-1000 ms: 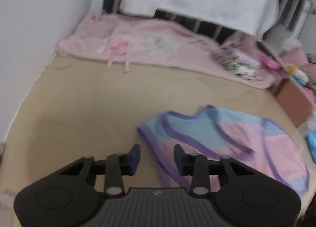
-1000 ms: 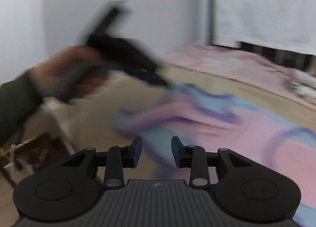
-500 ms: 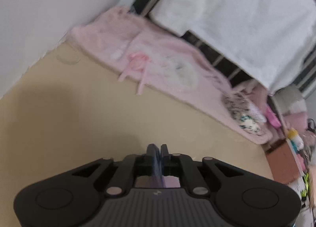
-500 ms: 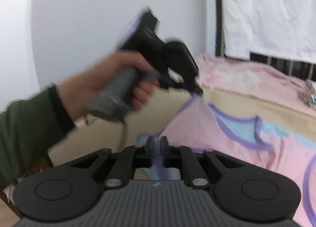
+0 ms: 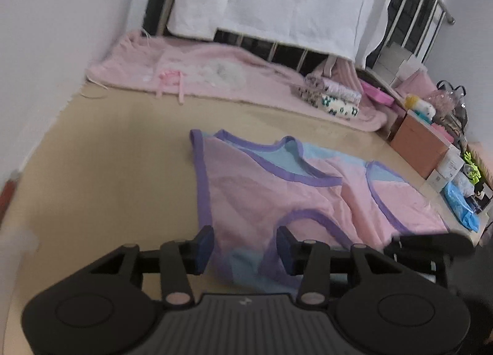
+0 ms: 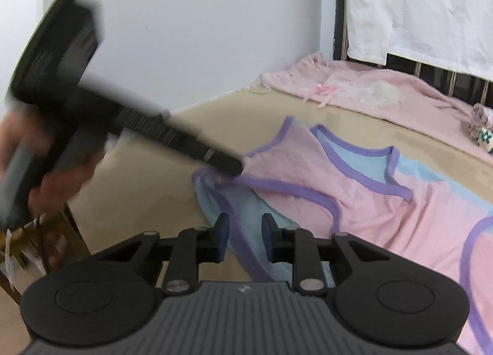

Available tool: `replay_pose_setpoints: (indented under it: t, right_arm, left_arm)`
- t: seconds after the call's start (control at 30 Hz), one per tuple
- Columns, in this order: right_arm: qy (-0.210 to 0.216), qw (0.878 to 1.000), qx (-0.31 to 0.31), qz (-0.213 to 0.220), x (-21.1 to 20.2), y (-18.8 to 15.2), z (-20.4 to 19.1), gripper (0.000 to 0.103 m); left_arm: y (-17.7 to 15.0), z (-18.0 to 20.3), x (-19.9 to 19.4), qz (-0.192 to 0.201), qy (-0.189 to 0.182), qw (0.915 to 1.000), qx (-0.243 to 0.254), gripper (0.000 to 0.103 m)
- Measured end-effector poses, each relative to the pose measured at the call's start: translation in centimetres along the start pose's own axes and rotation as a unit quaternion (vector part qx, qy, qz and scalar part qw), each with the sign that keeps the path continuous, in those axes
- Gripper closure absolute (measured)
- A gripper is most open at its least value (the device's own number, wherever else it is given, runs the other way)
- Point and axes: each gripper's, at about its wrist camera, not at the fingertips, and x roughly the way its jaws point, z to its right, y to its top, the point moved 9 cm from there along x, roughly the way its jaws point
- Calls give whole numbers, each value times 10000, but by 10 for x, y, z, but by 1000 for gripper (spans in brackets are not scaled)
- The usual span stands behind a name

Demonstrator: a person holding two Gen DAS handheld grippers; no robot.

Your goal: Fold clothes

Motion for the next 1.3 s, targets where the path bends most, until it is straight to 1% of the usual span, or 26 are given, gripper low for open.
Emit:
replay_pose_setpoints:
  t: [0.03, 0.07, 0.13, 0.2, 0.23, 0.27, 0.3, 0.43, 0.5, 0.53, 0.6, 0.63, 0.67, 0.7, 0.73, 0.77, 0.8, 0.87, 0.93, 0.97, 1.0, 1.03, 1.07, 1.17, 1.23, 1.3]
  right_arm:
    - [177, 9997, 125, 86, -1, 3, -2, 71]
    - [328, 9991, 215, 144, -1, 5, -5, 69]
    - [451, 9988, 182, 89, 11, 9, -10, 69]
    - [494, 9984, 251, 122, 22, 14, -13, 77]
    - [486, 9982, 309, 135, 23, 15, -13, 90]
    - [477, 9981, 367, 148, 25, 16, -13, 99]
    - [474, 9977, 451, 170, 24, 16, -12, 102]
    - [410, 9940, 973, 292, -3, 11, 3, 102]
    - [334, 9941, 1029, 44, -5, 1, 6, 102]
    - [293, 9949, 963, -75, -3, -5, 5, 102]
    - [216, 9960, 829, -267, -1, -14, 3, 100]
    - [194, 9967, 758, -199, -3, -12, 2, 95]
    - [167, 9974, 692, -117, -7, -10, 3, 85]
    - [127, 9978, 644, 9, -12, -3, 6, 78]
    - [50, 9981, 593, 134, -17, 3, 12, 67]
    - [-162, 9983, 516, 238, -21, 10, 20, 66]
    - [-449, 9980, 350, 271, -22, 14, 29, 66]
    - [-885, 9960, -79, 22, -11, 14, 42, 66]
    - [-1004, 9940, -307, -298, 5, 7, 49, 67]
    - [-1061, 9929, -362, -397, 12, 4, 53, 78]
    - [-1126, 9922, -331, -428, 15, 2, 55, 92]
    - [-1209, 9915, -195, -427, 15, 1, 59, 101]
    - [-1276, 9910, -25, -404, 14, 0, 63, 101]
    - [-1356, 9876, 783, -87, -5, 1, 83, 101]
    - [-1356, 9849, 1074, -72, -16, -5, 95, 101]
    - [-1303, 9847, 1148, -125, -20, -9, 101, 100]
  left_arm:
    - [-2, -4, -6, 104, 29, 9998, -137, 60]
    - [-4, -9, -12, 190, 43, 9994, -290, 60]
    - [-6, -16, -13, 152, 97, 9988, -446, 61]
    - [-7, -23, -12, 81, 157, 9982, -576, 61]
    - [-8, -24, -13, 65, 158, 9982, -582, 61]
    - [-9, -23, -13, 57, 148, 9983, -566, 61]
    - [-11, -22, -14, 48, 138, 9984, -549, 61]
    - [-18, -21, -14, -17, 127, 9981, -595, 61]
    - [-21, -17, -12, -14, 255, 9983, -526, 62]
    - [-21, -13, -11, -17, 243, 9985, -482, 62]
    - [-22, -5, -8, -10, 164, 9990, -411, 62]
    - [-22, -2, -7, 12, 135, 9991, -393, 62]
    - [-22, 2, -5, 27, 140, 9993, -344, 63]
    - [-23, 4, -3, 10, 234, 9995, -212, 71]
    - [-24, 6, -2, -19, 357, 9993, -51, 77]
    - [-26, 9, 0, -48, 480, 9988, 109, 89]
    - [-27, 9, 1, -58, 574, 9982, 184, 93]
    - [-29, 7, 0, -52, 706, 9973, 214, 94]
    - [-30, 7, -1, -43, 767, 9968, 227, 94]
    - [-30, 7, -2, -41, 800, 9965, 250, 95]
    - [-31, 8, -2, -39, 832, 9961, 273, 95]
    - [-31, 8, -2, -37, 865, 9958, 296, 95]
    - [-32, 8, -2, -35, 897, 9955, 319, 95]
    - [-30, 7, -2, -68, 977, 9948, 275, 93]
    - [-28, 5, -1, -91, 1054, 9942, 213, 91]
    - [-23, 4, -5, -29, 1150, 9933, 125, 84]
